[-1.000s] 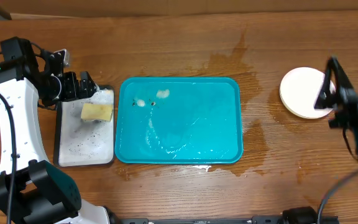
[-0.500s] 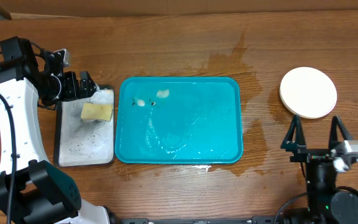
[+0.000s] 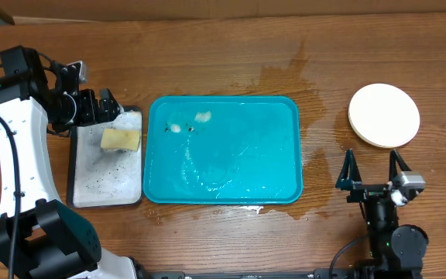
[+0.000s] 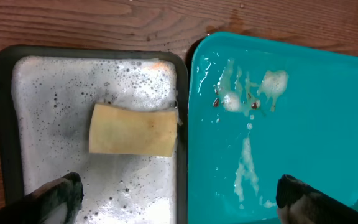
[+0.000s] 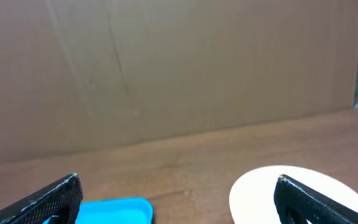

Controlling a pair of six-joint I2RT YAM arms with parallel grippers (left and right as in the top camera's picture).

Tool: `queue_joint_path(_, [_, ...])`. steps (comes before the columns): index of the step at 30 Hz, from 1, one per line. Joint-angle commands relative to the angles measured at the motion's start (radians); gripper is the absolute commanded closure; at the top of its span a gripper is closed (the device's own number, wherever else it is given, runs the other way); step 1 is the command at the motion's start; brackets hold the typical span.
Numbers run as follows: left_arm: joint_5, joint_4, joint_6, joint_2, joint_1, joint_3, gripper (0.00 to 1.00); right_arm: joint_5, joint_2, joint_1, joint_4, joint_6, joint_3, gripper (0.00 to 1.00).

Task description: Clean dirty plates on tray and stack at the side

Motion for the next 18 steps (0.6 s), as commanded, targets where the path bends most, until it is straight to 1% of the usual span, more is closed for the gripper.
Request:
queue_joint_path(1, [-0.003,0.002,0.007,0.007,-0.002,0.013,0.00,-0.005,-0.013,-0.006,0.002,-0.001,-0.031,0.00])
queue_joint_path(5, [-0.003,0.002,0.007,0.007,-0.002,0.013,0.00,-0.032,-0.013,-0.006,-0.091,0.000,-0.031,0.00])
queue_joint_path(18, [-0.003,0.002,0.007,0.007,-0.002,0.013,0.00,-0.032,-0.012,-0.006,-0.088,0.000,-0.031,0.00])
